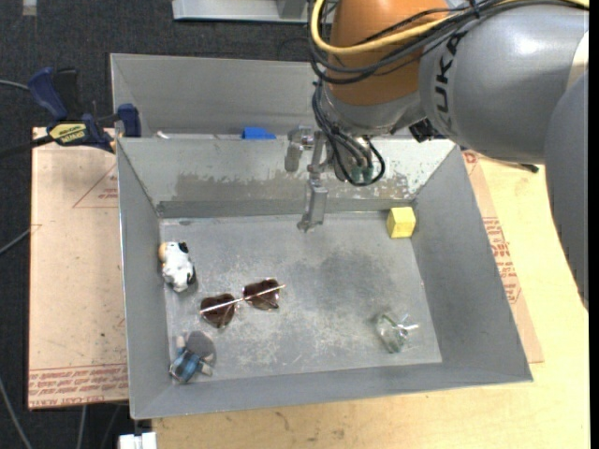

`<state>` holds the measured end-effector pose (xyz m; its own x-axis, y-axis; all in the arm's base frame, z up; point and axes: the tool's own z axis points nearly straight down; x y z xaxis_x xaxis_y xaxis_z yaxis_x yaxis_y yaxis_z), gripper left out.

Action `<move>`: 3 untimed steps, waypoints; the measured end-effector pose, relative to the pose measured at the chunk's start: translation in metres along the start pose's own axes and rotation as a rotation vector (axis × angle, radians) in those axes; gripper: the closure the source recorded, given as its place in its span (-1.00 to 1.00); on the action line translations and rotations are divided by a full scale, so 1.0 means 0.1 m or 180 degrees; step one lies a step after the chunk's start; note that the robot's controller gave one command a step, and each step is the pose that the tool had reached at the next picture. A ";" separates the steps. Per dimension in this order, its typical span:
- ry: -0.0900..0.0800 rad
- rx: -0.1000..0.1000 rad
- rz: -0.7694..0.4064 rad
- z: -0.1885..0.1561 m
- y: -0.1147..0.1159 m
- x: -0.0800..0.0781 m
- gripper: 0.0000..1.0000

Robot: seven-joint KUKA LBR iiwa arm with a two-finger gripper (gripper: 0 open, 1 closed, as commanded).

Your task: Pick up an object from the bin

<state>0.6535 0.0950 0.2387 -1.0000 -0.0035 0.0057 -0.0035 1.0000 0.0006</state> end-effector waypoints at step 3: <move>-0.0011 0.0001 -0.1011 0.83 0.43 0.62 -1.00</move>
Offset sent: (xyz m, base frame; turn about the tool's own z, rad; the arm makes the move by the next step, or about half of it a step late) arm -0.0690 0.0465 -0.1687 -0.1802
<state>0.5913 0.1381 0.1558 -0.9489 -0.3156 0.0019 -0.3156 0.9489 0.0014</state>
